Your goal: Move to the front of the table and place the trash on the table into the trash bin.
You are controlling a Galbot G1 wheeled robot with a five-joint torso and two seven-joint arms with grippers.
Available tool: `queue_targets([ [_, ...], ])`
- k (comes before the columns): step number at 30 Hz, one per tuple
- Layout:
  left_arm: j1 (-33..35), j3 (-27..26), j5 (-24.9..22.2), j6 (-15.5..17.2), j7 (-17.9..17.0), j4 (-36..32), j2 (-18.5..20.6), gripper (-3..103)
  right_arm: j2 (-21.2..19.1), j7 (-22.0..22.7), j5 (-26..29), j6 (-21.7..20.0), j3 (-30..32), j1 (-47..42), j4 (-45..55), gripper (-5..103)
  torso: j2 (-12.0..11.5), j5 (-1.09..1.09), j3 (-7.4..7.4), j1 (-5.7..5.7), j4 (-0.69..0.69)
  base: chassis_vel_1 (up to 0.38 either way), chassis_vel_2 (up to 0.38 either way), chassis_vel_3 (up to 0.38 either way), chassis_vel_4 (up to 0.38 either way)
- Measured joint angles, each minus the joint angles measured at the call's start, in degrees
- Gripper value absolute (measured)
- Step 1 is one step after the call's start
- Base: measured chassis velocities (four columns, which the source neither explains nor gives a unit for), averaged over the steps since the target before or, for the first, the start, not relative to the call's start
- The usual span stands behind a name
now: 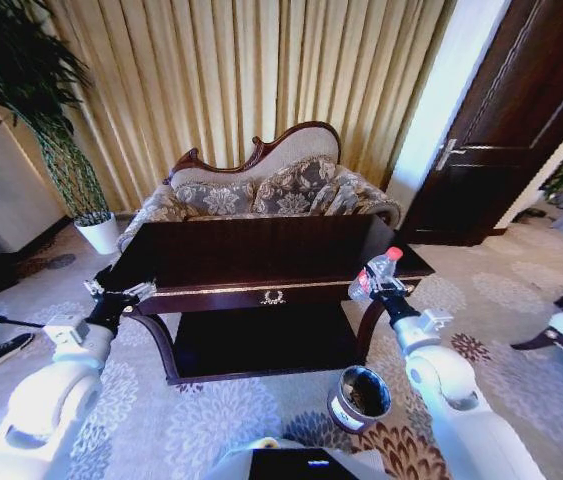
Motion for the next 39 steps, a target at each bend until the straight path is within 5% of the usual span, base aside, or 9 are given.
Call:
queue_targets([
  [6, 0.4, -0.1, 0.0, -0.1, -0.2, 0.0, -0.2, 100, 0.2, -0.1, -0.5, 0.7, -0.8, 0.4, -4.7, 21, 0.0, -0.01, -0.01, -0.03, 0.01, 0.074, -0.073, -0.059, 0.061],
  [13, 0.3, 0.5, 0.0, -0.2, -1.2, -1.1, -0.7, 100, 0.6, -0.3, 2.3, 0.6, -2.2, 1.3, -21.7, 21, 0.0, 0.01, 0.01, 0.0, -0.01, 0.0, 0.0, 0.0, 0.0],
  [21, 0.4, 0.9, -0.1, -0.4, -1.8, -2.4, -1.3, 100, 3.0, -0.2, -5.0, 6.1, -3.7, 9.9, -52.3, 21, 0.0, 0.0, 0.0, 0.0, -0.01, 0.0, 0.0, 0.0, 0.0],
  [27, 0.7, 0.6, -0.1, -0.5, -1.9, -3.2, -1.5, 100, 5.7, -0.1, -7.7, 6.8, -3.6, 14.6, -64.5, 20, 0.0, 0.01, 0.01, 0.0, 0.0, 0.0, 0.0, 0.0, 0.0],
  [36, 1.1, 0.4, -0.1, -1.4, -2.2, -4.0, -0.8, 100, 7.6, 0.4, -8.4, 7.8, -3.0, 16.5, -67.0, 59, 0.0, -0.01, 0.0, 0.0, 0.0, 0.0, 0.0, 0.0, 0.0],
  [39, 1.0, 0.2, -0.1, -1.6, -2.2, -4.3, -0.6, 100, 7.4, 1.0, -8.4, 8.0, -3.0, 16.4, -66.9, 65, 0.0, 0.0, 0.0, 0.0, 0.0, 0.0, 0.0, 0.0, 0.0],
])
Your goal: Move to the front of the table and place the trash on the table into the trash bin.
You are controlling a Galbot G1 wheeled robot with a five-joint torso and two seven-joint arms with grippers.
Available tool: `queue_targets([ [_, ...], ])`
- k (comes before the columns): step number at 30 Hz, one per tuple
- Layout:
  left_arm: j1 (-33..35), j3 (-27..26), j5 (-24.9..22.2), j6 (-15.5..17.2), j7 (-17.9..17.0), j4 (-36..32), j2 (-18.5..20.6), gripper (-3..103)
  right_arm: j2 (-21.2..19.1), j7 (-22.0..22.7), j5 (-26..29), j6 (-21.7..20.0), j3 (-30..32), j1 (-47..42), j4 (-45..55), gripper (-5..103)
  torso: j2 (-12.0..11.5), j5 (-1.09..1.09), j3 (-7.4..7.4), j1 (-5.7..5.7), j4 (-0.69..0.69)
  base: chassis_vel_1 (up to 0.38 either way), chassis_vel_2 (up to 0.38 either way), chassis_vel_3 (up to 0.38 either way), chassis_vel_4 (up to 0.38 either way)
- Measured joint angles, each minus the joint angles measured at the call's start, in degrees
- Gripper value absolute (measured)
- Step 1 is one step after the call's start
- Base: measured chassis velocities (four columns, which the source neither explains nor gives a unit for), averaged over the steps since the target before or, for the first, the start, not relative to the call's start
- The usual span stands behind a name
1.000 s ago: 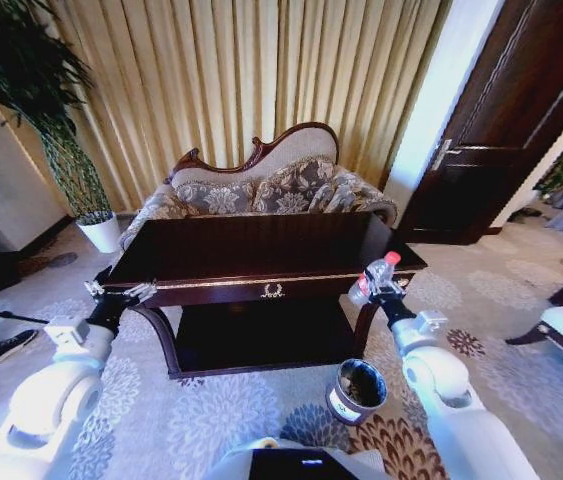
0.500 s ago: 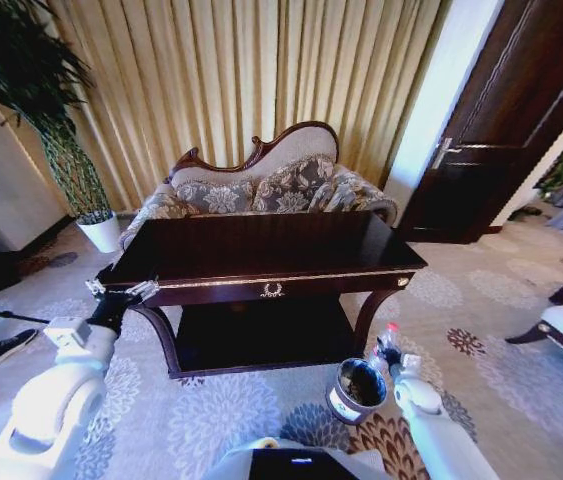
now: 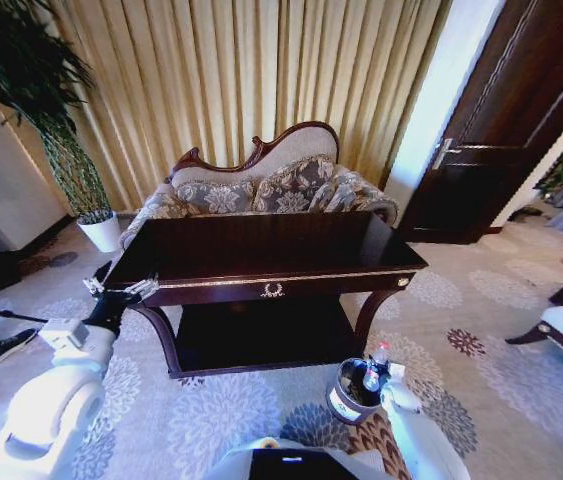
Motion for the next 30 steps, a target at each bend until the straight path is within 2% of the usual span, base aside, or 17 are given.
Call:
queue_targets([
  [2, 0.0, 0.0, 0.0, -0.1, 0.0, -0.3, 0.1, 100, -0.3, 0.3, 0.0, 0.2, 0.1, -0.3, 0.2, 75, 0.0, 0.0, 0.0, 0.0, 0.0, 0.0, 0.0, 0.0, 0.0],
  [4, 0.0, 0.0, 0.0, -0.1, 0.0, -0.3, 0.1, 100, -0.4, 0.3, 0.0, 0.3, 0.2, -0.4, 0.4, 75, 0.0, 0.0, 0.0, 0.0, 0.0, 0.0, 0.0, 0.0, 0.0],
  [8, 0.1, 0.4, 0.1, -0.1, 0.0, -0.5, -0.2, 100, -0.8, 0.5, 0.1, 0.4, 0.4, -0.9, 1.1, 96, 0.0, 0.0, 0.0, 0.0, 0.0, 0.0, 0.0, 0.0, 0.0],
  [14, 0.2, 0.4, 0.2, -0.1, 0.0, -0.5, -0.3, 100, -1.0, 0.5, 0.4, 0.4, 0.5, -1.3, 1.4, 100, 0.0, 0.0, 0.0, 0.0, 0.0, 0.0, 0.0, 0.0, 0.0],
  [26, 0.0, 0.7, 0.3, -0.1, 0.1, -0.2, -0.5, 100, -0.9, 0.5, 1.1, 0.4, 0.7, -2.1, 2.3, 100, 0.0, 0.01, 0.0, 0.0, 0.01, 0.0, 0.0, 0.0, 0.0],
  [30, 0.2, 0.5, 0.3, -0.1, 0.1, -0.2, -0.6, 100, -2.0, -0.4, 6.0, 0.7, 1.5, -5.5, 13.4, 100, 0.0, -0.01, 0.0, 0.0, 0.01, 0.0, 0.0, 0.0, 0.0],
])
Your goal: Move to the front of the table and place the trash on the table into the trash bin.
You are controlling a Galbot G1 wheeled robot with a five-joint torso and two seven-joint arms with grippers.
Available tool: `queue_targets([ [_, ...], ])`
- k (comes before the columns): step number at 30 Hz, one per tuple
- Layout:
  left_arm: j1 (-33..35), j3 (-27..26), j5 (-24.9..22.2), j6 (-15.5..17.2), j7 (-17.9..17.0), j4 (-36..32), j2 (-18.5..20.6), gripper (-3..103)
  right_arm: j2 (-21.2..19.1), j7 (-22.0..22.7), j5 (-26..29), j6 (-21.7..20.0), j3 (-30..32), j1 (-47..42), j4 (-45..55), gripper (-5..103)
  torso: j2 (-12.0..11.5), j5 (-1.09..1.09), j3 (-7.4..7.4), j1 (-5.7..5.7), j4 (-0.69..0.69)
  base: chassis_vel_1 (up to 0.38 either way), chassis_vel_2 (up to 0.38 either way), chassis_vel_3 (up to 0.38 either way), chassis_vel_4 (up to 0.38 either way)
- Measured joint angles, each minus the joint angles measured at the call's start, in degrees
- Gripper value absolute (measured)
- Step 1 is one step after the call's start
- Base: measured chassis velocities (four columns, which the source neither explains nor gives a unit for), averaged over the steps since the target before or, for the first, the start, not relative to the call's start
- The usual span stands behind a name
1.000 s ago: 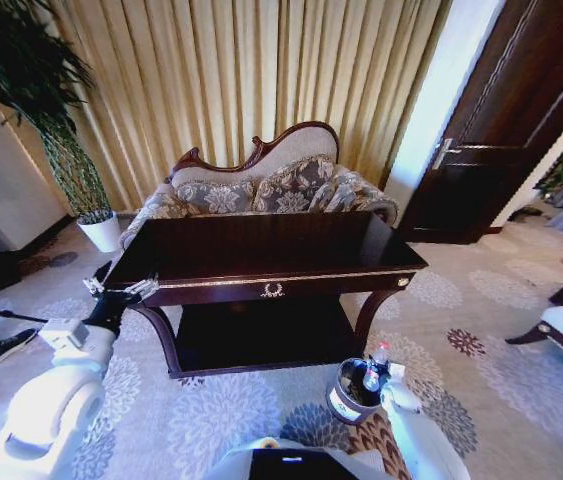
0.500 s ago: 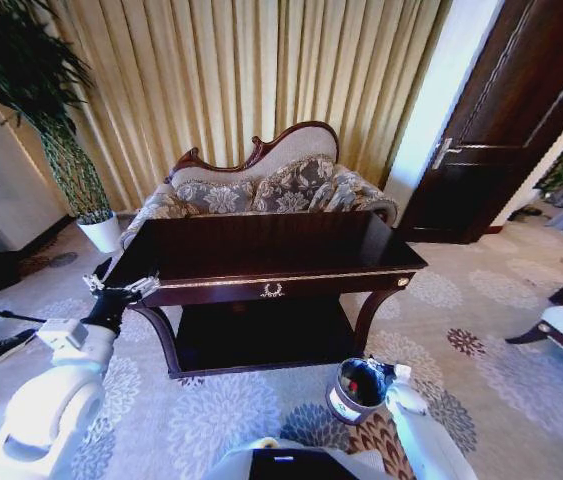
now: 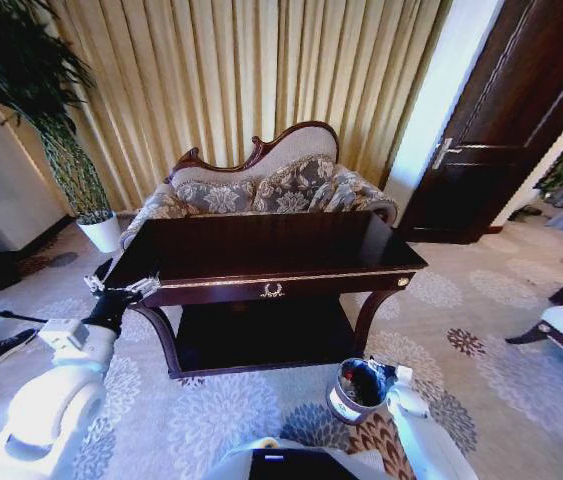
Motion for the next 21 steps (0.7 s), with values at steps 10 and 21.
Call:
queue_targets([
  [10, 0.1, 0.0, 0.0, -0.1, -0.4, 0.0, -0.5, 100, -1.7, -1.3, 3.4, -2.3, 3.9, -14.5, 38.2, 100, 0.0, 0.0, 0.0, 0.0, -0.02, 0.0, 0.0, 0.0, 0.0],
  [21, 0.9, 0.2, 0.0, 0.3, -0.9, -1.3, -1.3, 100, -1.4, -1.6, 1.6, -14.0, 2.1, -20.1, 67.1, 100, 0.0, 0.0, -0.01, -0.02, -0.01, 0.0, 0.0, 0.0, 0.0],
])
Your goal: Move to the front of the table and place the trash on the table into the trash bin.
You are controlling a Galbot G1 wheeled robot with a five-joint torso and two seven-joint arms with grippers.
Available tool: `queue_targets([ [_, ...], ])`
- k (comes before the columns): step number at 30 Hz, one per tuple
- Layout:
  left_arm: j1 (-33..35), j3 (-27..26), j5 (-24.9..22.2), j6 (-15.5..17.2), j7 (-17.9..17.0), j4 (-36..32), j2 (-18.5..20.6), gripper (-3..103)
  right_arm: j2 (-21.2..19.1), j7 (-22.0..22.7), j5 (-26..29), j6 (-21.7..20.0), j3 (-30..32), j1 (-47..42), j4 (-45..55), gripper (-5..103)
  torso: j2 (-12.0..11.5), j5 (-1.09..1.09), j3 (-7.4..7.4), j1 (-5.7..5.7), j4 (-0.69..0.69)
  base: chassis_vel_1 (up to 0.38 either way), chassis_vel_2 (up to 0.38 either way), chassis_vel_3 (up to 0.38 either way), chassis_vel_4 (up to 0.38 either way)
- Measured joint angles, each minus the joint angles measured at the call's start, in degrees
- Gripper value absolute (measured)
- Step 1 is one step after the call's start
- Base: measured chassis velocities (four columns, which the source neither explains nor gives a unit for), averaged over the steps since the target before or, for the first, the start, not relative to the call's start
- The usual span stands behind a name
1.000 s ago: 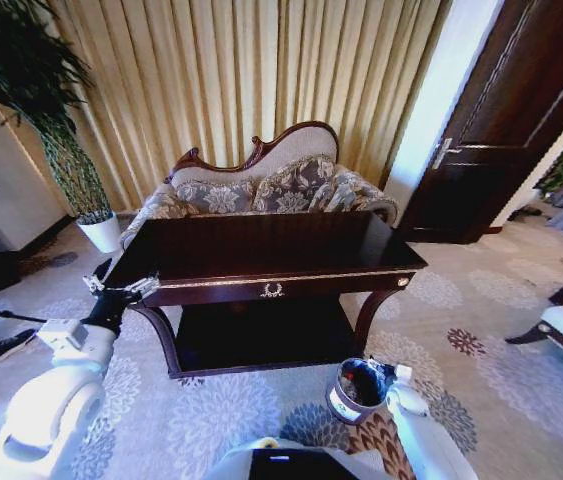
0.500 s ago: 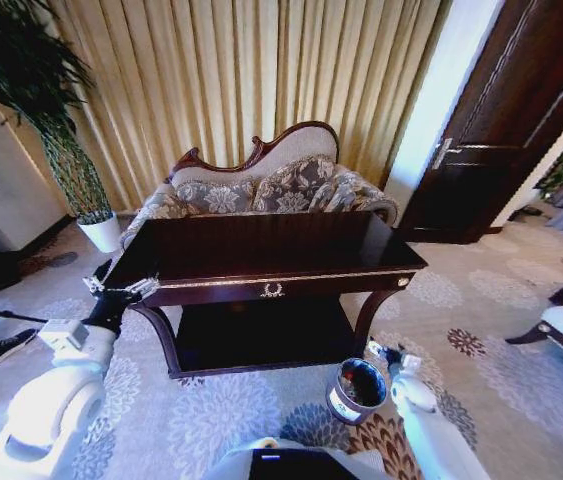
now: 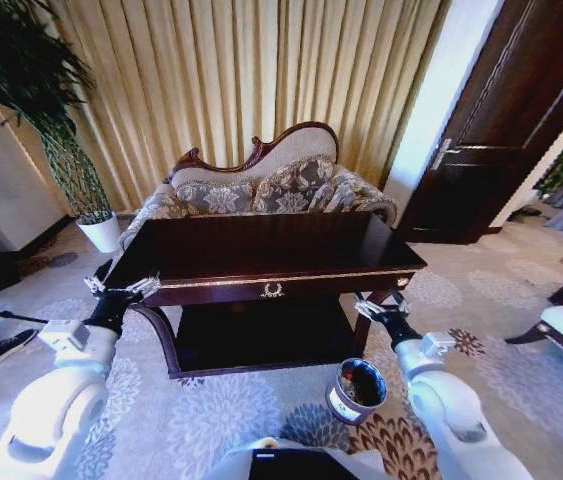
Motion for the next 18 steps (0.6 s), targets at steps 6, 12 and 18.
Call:
queue_targets([
  [6, 0.6, -0.8, -0.1, 0.0, 0.1, -0.3, -0.3, 100, 0.0, 0.0, 0.1, -0.8, -0.2, 0.4, 0.4, 100, 0.0, 0.01, 0.01, 0.0, 0.0, 0.0, 0.0, 0.0, 0.0],
  [12, 0.6, -0.9, -0.2, 0.0, 0.2, -0.3, 0.0, 100, 0.0, -0.1, 0.1, -0.7, -0.1, -0.1, 0.4, 100, 0.0, 0.01, 0.02, 0.04, -0.01, 0.053, -0.079, -0.077, 0.08],
  [18, 0.5, -0.7, -0.2, 0.0, 0.2, -0.4, 0.1, 100, 0.2, -0.1, 0.1, -0.6, 0.0, -0.3, 0.4, 100, 0.0, 0.01, 0.01, 0.04, 0.0, 0.162, -0.164, -0.177, 0.19],
])
